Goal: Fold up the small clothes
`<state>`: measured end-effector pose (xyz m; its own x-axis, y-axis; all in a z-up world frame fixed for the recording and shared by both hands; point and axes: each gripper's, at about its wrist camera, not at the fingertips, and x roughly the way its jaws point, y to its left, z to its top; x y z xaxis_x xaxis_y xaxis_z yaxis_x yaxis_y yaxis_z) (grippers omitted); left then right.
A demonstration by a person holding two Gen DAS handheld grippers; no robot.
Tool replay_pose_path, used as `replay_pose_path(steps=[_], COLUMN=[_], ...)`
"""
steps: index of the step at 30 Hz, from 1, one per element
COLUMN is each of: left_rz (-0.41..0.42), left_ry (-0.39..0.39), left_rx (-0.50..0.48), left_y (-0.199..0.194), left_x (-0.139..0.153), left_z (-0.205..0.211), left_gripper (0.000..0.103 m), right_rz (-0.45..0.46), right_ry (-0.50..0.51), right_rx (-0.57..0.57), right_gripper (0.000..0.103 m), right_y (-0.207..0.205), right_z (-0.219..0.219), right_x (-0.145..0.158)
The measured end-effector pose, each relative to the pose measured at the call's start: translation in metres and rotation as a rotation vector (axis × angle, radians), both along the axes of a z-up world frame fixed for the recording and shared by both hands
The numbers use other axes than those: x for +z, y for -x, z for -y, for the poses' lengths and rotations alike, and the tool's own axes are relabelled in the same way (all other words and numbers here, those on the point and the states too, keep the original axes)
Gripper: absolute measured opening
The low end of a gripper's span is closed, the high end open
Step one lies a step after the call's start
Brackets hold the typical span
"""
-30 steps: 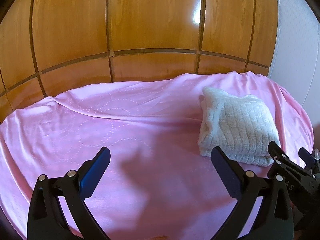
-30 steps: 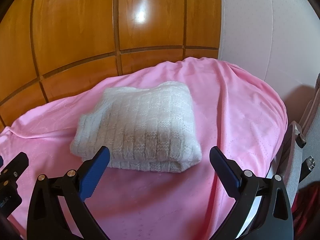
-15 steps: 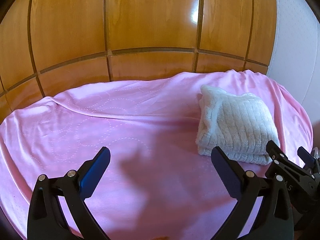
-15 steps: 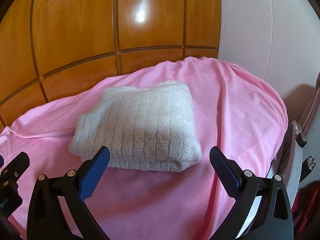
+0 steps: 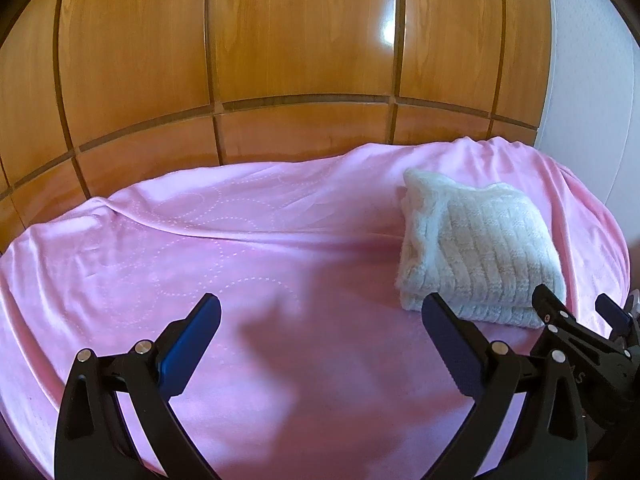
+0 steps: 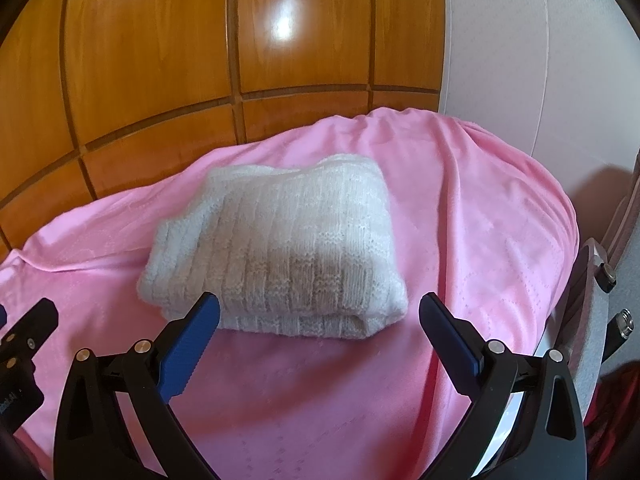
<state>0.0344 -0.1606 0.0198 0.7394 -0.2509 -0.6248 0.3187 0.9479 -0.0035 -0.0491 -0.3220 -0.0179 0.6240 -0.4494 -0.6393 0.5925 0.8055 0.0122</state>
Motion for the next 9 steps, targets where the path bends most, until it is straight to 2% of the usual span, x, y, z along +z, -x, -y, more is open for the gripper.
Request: replay_pose_path(steps=[6, 9], left_rz=[-0.060, -0.089], left_ry=[0.005, -0.001], left_rx=[0.023, 0.032], left_y=[-0.010, -0.017], left_x=[-0.016, -0.029], left_z=[-0.005, -0.013], left_gripper=[0.101, 0.101], right_rz=[0.033, 0.059], right_ry=[-0.030, -0.070], right_rx=[-0.004, -0.077], right_gripper=[0.099, 0.099], right_y=[-0.002, -0.007], right_z=[0.024, 0.075], right_x=[0.009, 0.021])
